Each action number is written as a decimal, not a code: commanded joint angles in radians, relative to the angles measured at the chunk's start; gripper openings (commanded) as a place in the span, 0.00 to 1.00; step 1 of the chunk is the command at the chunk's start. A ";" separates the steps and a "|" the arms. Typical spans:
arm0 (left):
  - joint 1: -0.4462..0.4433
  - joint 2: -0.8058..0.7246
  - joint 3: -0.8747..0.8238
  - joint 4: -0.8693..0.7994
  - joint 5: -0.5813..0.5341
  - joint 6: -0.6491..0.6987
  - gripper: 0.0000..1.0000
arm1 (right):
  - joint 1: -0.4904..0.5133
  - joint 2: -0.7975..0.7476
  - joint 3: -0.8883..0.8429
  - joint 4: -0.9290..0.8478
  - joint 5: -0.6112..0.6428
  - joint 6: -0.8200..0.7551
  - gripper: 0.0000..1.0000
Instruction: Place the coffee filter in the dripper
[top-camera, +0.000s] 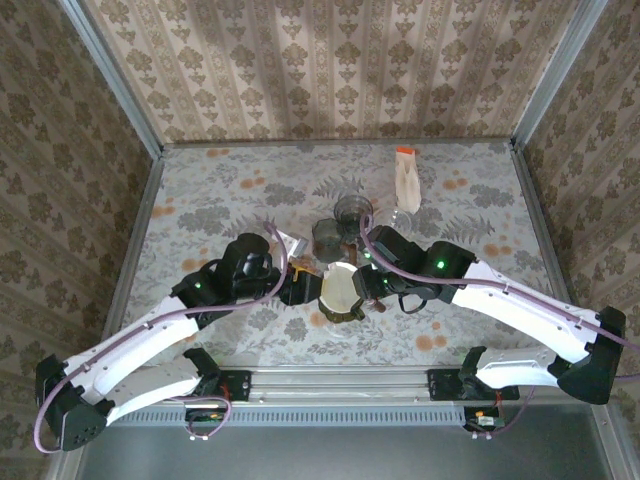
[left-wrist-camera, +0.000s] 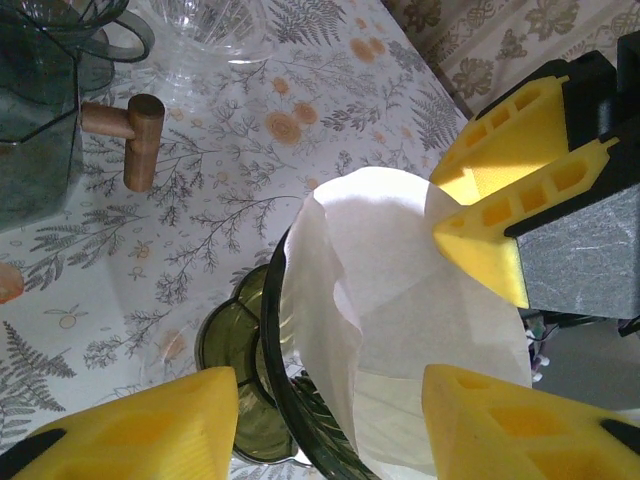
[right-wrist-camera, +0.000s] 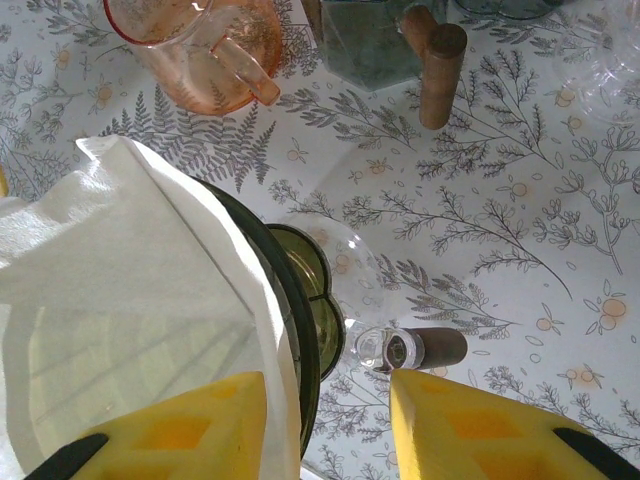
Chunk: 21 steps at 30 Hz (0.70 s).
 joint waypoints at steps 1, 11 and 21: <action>0.014 -0.017 -0.021 -0.014 0.016 -0.006 0.48 | 0.009 0.008 -0.008 0.001 0.015 0.014 0.40; 0.023 -0.017 -0.046 -0.066 0.010 0.007 0.40 | 0.011 0.011 -0.014 -0.009 0.023 0.024 0.40; 0.024 -0.029 -0.050 -0.044 0.013 -0.001 0.45 | 0.012 0.009 -0.012 0.008 0.021 0.010 0.51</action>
